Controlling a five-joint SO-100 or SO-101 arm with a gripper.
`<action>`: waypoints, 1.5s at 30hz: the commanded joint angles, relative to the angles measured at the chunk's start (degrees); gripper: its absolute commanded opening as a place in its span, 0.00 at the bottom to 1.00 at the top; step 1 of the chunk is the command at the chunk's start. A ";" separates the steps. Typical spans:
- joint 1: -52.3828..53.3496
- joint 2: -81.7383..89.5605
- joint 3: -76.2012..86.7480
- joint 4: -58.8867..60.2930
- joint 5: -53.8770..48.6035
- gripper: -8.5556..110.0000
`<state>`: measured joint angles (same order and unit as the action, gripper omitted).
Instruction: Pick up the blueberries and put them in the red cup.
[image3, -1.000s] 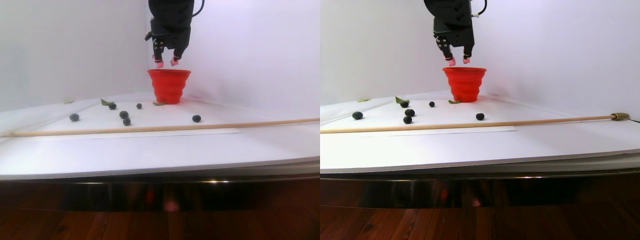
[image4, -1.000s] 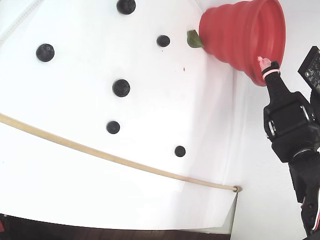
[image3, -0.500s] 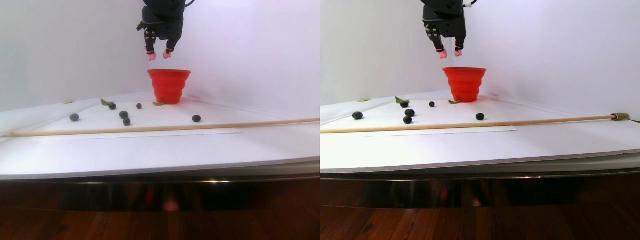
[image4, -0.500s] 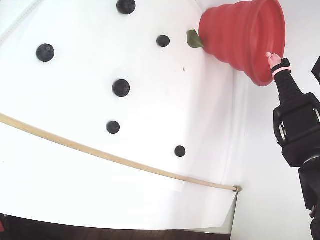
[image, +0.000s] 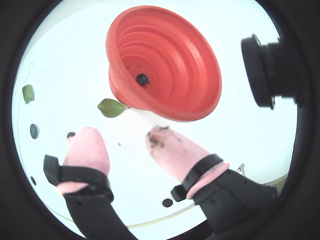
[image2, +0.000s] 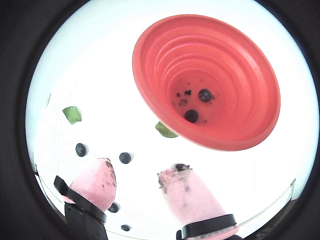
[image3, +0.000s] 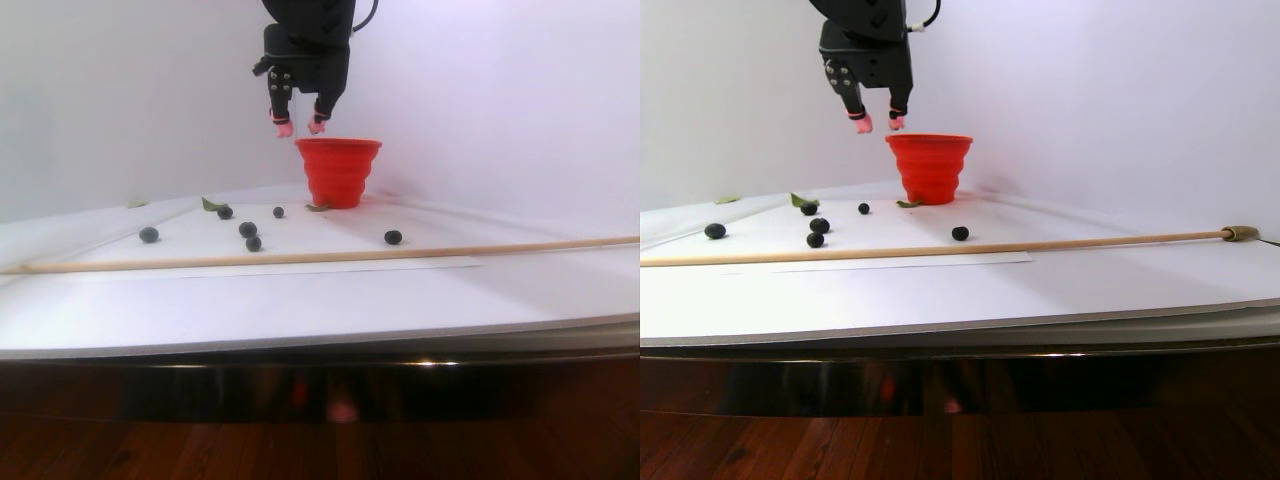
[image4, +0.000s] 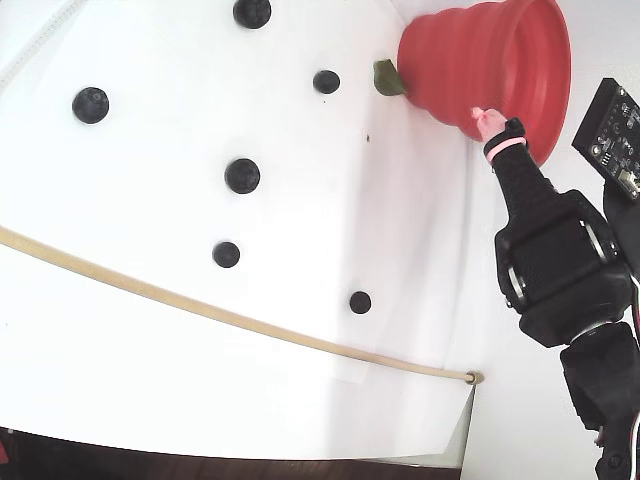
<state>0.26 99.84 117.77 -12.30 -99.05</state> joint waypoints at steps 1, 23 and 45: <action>-0.88 9.84 -0.35 -0.18 -0.44 0.21; -2.99 1.93 0.88 -3.52 -1.49 0.21; -3.78 -9.23 -2.02 -9.93 -3.08 0.22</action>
<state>-2.81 89.47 119.71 -20.57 -101.60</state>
